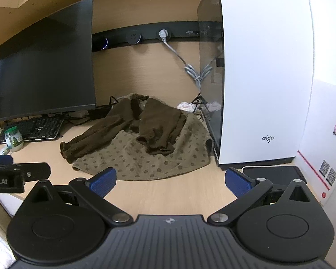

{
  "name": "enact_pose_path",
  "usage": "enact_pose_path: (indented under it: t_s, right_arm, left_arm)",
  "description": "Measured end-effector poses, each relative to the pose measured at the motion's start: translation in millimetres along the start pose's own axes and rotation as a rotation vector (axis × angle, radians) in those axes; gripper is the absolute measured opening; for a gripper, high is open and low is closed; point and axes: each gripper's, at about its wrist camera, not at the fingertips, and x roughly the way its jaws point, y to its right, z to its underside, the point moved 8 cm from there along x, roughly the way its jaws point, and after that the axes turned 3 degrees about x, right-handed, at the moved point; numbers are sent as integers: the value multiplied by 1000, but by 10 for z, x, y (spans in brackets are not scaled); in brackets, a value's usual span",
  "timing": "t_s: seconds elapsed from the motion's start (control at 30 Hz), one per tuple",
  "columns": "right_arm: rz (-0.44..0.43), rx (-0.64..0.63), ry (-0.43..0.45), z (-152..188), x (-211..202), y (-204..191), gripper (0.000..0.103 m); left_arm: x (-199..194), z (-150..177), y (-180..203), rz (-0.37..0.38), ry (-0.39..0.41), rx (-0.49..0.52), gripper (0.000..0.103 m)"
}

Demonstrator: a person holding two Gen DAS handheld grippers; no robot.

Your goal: Fold clothes

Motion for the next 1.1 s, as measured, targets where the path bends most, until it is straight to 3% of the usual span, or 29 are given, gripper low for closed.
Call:
enact_pose_path:
  t_s: [0.27,0.37,1.1]
  right_arm:
    - [-60,-22,-18,-41,72,213,103]
    - [-6,-67,-3,37,-38,-110,103]
    - [-39,-37,2,141,-92,-171,103]
  left_arm:
    - [25,31,-3,-5,-34,-22,103]
    - [-51,62,-5,-17,-30,-24,103]
    - [-174,145,-21,-50,-69,-42,103]
